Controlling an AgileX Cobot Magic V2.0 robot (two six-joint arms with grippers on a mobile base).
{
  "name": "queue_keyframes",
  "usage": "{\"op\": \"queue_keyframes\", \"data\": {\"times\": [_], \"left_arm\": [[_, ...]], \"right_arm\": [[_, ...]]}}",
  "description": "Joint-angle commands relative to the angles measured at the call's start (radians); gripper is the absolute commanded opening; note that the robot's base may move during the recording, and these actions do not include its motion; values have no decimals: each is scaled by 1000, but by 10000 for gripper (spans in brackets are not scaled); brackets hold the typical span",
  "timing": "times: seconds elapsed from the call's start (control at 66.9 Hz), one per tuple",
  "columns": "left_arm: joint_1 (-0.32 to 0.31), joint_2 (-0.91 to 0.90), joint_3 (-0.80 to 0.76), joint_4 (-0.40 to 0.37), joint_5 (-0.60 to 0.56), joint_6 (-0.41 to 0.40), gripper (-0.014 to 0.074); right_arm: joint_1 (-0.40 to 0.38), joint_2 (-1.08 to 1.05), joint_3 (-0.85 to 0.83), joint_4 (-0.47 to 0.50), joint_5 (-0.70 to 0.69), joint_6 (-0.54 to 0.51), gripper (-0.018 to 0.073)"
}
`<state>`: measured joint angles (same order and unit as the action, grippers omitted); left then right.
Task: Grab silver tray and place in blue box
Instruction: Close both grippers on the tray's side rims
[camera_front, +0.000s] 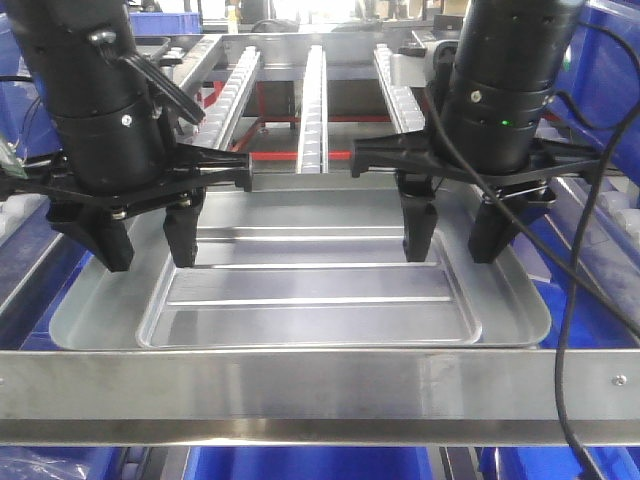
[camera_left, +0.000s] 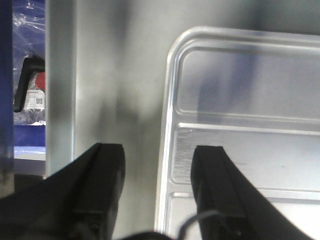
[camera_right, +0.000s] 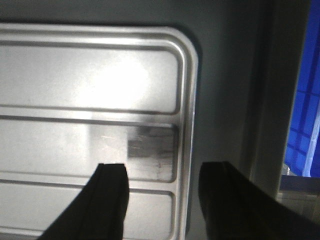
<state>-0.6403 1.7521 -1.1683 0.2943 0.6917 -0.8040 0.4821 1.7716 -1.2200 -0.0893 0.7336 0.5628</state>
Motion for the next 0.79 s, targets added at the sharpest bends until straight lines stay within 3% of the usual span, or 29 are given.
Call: {"op": "queue_keyframes", "data": {"times": [0.0, 0.778], "left_arm": [[-7, -39, -30, 13, -16, -7, 244], [-7, -39, -30, 10, -18, -7, 244]], "right_arm": [[-3, -37, -34, -5, -34, -10, 443], [-38, -37, -33, -5, -34, -11, 443]]}}
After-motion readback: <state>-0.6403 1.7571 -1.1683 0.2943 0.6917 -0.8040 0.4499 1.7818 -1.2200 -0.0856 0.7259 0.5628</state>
